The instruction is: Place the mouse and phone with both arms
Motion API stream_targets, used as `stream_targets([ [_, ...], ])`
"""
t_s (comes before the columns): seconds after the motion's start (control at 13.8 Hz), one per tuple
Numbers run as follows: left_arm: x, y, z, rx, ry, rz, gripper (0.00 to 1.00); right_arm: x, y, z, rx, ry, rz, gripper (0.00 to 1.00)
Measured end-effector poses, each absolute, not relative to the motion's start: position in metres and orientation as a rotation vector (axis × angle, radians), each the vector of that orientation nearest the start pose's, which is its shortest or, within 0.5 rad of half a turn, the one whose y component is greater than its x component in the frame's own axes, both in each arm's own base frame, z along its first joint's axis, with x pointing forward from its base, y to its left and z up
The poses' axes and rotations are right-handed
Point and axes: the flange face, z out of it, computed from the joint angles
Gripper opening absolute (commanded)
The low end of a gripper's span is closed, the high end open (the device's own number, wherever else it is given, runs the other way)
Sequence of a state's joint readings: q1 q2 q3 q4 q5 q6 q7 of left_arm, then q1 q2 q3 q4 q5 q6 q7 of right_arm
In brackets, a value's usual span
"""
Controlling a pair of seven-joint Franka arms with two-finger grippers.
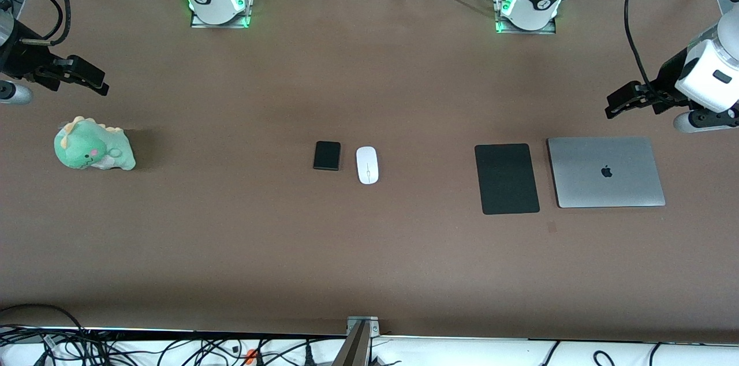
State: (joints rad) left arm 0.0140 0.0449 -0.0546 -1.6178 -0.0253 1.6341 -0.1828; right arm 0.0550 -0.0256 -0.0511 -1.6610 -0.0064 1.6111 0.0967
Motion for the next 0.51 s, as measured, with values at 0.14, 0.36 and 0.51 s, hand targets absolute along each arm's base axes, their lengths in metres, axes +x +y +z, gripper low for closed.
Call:
stream_targets([
  [0.14,0.572,-0.0259,0.583,-3.16,-0.22,0.026,1.0,0.5483,0.0011,0.5995,-3.144,0.145,0.038,1.0],
  [0.36,0.5717,-0.0268,0.5851,-3.162,-0.213,-0.002,1.0,0.5483,0.0011,0.5995,-3.144,0.145,0.038,1.0],
  [0.51,0.5707,-0.0269,0.586,-3.162,-0.212,-0.004,1.0,0.5483,0.0012,0.5995,-3.144,0.145,0.038,1.0],
])
